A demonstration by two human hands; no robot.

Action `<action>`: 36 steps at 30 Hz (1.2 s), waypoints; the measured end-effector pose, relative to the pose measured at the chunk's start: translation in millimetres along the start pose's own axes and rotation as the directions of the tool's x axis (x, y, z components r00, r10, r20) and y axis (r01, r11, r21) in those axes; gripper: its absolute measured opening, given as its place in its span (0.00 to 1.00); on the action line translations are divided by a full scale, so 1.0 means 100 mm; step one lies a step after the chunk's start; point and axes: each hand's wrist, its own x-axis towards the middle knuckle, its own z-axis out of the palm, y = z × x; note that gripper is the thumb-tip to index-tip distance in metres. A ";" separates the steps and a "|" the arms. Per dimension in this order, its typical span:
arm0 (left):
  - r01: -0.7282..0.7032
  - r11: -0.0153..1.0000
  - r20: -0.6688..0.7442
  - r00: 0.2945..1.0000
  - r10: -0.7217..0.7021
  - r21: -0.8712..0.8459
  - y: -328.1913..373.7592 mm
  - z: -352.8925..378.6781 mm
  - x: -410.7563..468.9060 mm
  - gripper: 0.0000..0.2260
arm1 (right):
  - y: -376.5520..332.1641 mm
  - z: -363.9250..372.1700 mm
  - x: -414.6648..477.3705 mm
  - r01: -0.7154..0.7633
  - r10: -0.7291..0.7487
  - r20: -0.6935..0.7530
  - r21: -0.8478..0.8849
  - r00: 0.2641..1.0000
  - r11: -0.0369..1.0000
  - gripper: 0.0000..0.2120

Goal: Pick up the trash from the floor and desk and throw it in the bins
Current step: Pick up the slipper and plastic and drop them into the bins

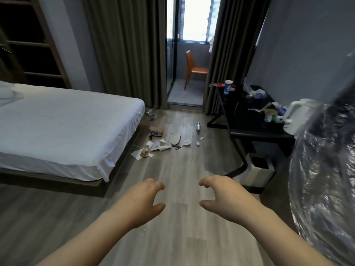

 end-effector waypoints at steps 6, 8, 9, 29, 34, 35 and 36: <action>-0.018 1.000 0.027 0.999 0.017 0.006 -0.38 -0.18 0.91 0.22 | 0.17 -0.09 0.93 -0.031 0.030 0.017 0.014 0.999 0.999 0.25; -0.011 1.000 0.032 0.999 0.011 0.006 -0.51 -0.22 1.23 0.22 | 0.26 -0.10 1.26 -0.029 0.029 0.019 0.023 0.999 0.999 0.25; -0.009 1.000 0.027 1.000 0.008 0.010 -0.58 -0.23 1.40 0.22 | 0.32 -0.10 1.43 -0.023 0.023 0.015 0.028 1.000 0.999 0.25; 0.205 0.977 0.057 0.978 -0.202 -0.058 -1.90 -0.52 4.11 0.22 | 0.99 -0.40 4.75 0.061 -0.069 0.153 0.058 0.986 0.996 0.26; 0.176 0.982 0.034 0.984 -0.174 -0.067 -2.58 -0.67 4.73 0.22 | 0.81 -0.36 5.66 0.037 -0.047 0.177 0.059 0.983 0.998 0.25; 0.171 0.983 0.038 0.985 -0.169 -0.065 -2.73 -0.73 4.86 0.22 | 0.76 -0.36 5.84 0.026 -0.037 0.183 0.065 0.982 0.998 0.25; 0.166 0.984 0.042 0.986 -0.163 -0.062 -2.89 -0.80 4.99 0.22 | 0.70 -0.36 6.02 0.011 -0.025 0.189 0.077 0.982 0.997 0.25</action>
